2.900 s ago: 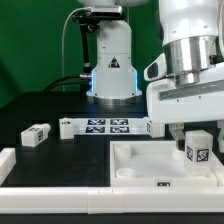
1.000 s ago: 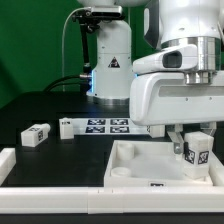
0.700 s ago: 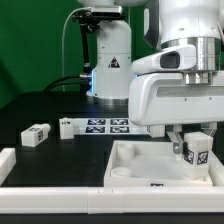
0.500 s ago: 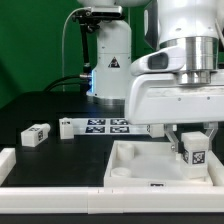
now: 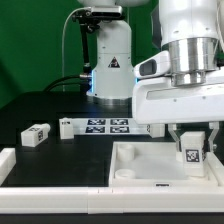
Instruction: Assemble one leg
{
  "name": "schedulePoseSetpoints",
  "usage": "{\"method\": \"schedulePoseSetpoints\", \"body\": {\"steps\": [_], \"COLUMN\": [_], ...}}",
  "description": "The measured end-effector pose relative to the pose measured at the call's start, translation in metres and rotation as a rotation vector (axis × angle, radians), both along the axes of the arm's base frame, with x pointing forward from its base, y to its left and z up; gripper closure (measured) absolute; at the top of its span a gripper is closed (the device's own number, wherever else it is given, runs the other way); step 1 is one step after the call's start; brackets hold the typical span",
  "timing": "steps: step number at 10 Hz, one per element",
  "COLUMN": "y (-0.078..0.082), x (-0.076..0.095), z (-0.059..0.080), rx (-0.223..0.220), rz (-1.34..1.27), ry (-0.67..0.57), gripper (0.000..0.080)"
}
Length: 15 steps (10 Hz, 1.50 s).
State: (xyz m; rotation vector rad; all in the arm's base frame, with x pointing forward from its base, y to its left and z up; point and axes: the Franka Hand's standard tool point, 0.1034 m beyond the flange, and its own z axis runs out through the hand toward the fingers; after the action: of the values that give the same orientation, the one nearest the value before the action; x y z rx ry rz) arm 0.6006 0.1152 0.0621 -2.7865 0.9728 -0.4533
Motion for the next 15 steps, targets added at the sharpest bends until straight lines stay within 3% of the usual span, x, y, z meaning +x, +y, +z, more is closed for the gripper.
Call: {"method": "schedulePoseSetpoints", "body": {"steps": [2, 3, 5, 6, 7, 8, 9, 11, 13, 15], "y": [0.004, 0.004, 0.006, 0.006, 0.006, 0.005, 0.004, 0.000, -0.003, -0.005], "x": [0.000, 0.001, 0.002, 0.002, 0.002, 0.002, 0.003, 0.004, 0.006, 0.008], "z": [-0.001, -0.001, 0.001, 0.002, 0.002, 0.002, 0.006, 0.010, 0.012, 0.012], "rx": [0.100, 0.111, 0.178, 0.170, 0.157, 0.151, 0.132, 0.030, -0.047, -0.163], "rz": [-0.268, -0.300, -0.467, -0.447, -0.414, -0.396, -0.338, -0.068, 0.137, 0.423], "ry": [0.001, -0.002, 0.001, -0.002, -0.003, -0.005, -0.012, -0.029, -0.038, -0.050], "gripper": [0.0501, 0.0501, 0.0497, 0.0495, 0.0420, 0.0241, 0.0241, 0.0155, 0.0151, 0.0150]}}
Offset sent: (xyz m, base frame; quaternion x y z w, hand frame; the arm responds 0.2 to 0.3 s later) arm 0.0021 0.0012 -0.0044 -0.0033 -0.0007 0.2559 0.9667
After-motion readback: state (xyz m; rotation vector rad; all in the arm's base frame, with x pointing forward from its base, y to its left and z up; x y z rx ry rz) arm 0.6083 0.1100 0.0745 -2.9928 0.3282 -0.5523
